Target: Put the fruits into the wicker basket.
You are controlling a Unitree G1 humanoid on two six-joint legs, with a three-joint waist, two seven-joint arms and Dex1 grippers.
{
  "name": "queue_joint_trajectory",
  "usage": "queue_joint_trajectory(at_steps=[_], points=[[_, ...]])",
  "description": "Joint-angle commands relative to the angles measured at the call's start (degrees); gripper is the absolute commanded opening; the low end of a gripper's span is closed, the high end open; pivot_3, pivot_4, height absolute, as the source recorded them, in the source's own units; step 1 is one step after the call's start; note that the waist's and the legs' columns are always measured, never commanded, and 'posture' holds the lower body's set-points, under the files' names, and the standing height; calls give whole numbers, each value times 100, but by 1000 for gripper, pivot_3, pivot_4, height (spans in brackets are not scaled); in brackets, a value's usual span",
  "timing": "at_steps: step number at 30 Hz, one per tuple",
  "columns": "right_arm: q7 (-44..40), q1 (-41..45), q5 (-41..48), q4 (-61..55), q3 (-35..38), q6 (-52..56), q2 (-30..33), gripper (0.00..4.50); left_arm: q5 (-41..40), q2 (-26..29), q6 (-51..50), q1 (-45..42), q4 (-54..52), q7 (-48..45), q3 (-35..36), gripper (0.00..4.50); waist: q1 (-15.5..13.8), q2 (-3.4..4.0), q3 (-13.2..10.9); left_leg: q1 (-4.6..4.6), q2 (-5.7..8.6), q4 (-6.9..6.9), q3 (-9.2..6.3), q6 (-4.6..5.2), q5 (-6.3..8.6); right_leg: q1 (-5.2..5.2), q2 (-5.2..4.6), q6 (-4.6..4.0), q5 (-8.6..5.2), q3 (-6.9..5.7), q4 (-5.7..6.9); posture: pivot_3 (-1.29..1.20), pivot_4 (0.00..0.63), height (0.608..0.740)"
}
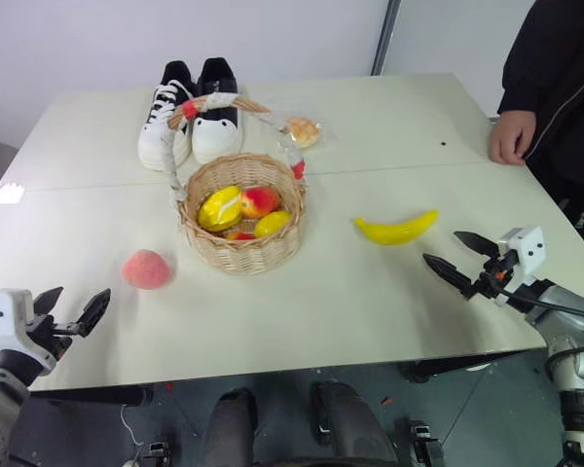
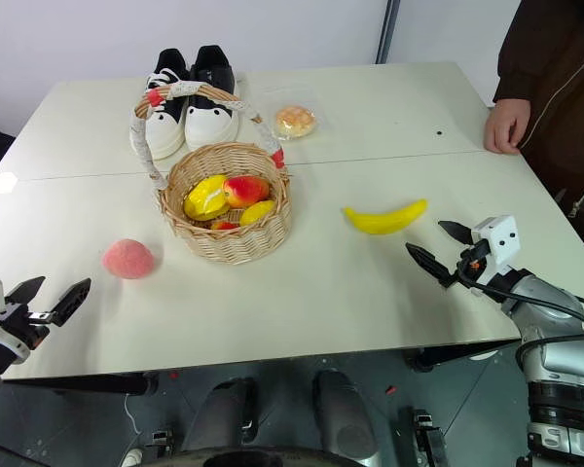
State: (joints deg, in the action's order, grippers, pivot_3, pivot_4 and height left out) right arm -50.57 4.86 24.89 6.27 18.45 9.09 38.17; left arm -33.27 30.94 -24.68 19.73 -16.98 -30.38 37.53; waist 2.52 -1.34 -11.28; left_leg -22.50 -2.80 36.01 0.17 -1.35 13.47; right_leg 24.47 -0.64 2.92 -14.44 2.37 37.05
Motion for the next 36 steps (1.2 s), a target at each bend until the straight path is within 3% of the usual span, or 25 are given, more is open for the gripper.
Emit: queue_joint_trajectory(at_steps=[1, 15, 25, 28, 36], points=[[46, 3, 56, -256, 91, -87, -17, 4473, -40, 71, 52, -33, -116, -14, 114, 4500, 0, 0, 0, 0, 0, 0, 0, 0, 0, 0, 0, 0, 0, 0, 0, 0, 150, 740], [-66, 285, 218, -1265, -320, 474, 109, 4473, -373, 156, -400, -365, -422, 141, 67, 4500, -2, 0, 0, 0, -1, -1, 1, 0, 0, 0, 1, 0, 0, 1, 1, 0, 150, 740], [-764, 375, 1142, -3234, -877, 1886, 887, 4473, -497, 851, -973, -828, -813, -147, -448, 4500, -22, -5, 3, 0, -2, -2, 0, 0, 0, 1, 1, 1, 0, 1, 1, 0, 150, 740], [-614, 662, 1464, -3784, -1139, 2166, 759, 4473, -414, 1176, -1314, -1127, -704, -190, -751, 4500, -6, -7, 1, 0, -2, 0, 0, 0, 0, 1, 1, 1, 0, 0, 2, 0, 150, 740], [-357, 1017, 1289, -4189, -1810, 2073, 388, 4473, -56, 1543, -1808, -1690, -404, -98, -1299, 4500, -8, -9, -1, -7, -2, -7, 2, 2, 1, 6, 0, 0, 0, 0, -3, 0, 150, 740]])
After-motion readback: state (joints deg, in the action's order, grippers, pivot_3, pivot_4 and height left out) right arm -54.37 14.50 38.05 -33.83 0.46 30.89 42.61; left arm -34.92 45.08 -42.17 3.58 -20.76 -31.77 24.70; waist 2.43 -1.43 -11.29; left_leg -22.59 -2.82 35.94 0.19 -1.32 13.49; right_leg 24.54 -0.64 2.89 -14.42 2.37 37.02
